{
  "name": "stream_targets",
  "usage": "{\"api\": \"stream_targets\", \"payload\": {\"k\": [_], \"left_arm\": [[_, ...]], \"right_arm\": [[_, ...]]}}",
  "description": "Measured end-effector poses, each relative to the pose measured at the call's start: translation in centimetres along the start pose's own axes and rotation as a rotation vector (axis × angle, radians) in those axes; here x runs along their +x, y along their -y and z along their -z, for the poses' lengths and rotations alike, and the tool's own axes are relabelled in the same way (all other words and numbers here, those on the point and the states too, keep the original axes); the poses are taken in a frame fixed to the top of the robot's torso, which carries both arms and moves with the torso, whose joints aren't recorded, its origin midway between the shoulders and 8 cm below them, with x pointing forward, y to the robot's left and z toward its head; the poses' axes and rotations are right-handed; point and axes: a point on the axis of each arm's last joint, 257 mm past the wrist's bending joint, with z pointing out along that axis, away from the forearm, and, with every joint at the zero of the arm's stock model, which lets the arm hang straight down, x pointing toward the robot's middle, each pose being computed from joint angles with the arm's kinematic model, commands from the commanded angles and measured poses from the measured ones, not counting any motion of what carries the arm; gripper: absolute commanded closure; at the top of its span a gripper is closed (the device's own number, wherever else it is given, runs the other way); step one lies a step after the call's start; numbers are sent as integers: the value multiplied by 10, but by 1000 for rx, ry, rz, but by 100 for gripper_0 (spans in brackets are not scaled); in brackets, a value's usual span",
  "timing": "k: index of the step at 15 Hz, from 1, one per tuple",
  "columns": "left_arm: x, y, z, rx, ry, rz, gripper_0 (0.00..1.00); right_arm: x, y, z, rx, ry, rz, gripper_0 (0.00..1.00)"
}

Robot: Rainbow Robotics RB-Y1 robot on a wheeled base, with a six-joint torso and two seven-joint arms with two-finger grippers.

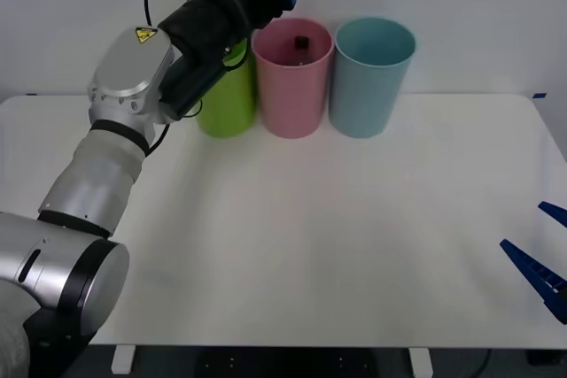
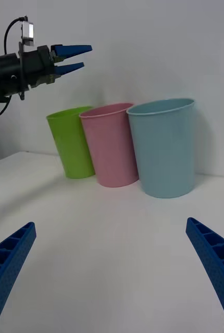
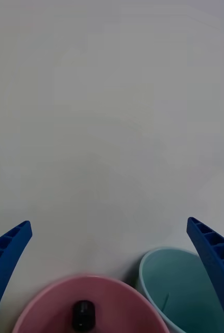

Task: Grasp the object on the table and drop it into the matching bin: aluminum can to the light blue bin, PET bottle to the pink bin.

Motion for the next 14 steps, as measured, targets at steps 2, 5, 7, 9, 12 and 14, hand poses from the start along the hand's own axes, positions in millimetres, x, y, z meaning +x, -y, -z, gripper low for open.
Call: {"api": "stream_targets", "payload": {"k": [2, 5, 7, 9, 12, 14], "left_arm": [[0, -6, 22, 12, 20, 1, 0], [0, -17, 59, 22, 44, -3, 0], [-1, -26, 83, 27, 52, -5, 0], [4, -36, 110, 32, 45, -5, 0], [7, -52, 149, 45, 35, -13, 0], [6, -62, 180, 62, 32, -16, 0]], "right_arm": [[0, 0, 0, 0, 0, 0, 0], [0, 0, 0, 0, 0, 0, 0], [0, 0, 0, 0, 0, 0, 0], [0, 0, 0, 0, 0, 0, 0], [0, 0, 0, 0, 0, 0, 0], [0, 0, 0, 0, 0, 0, 0]]}}
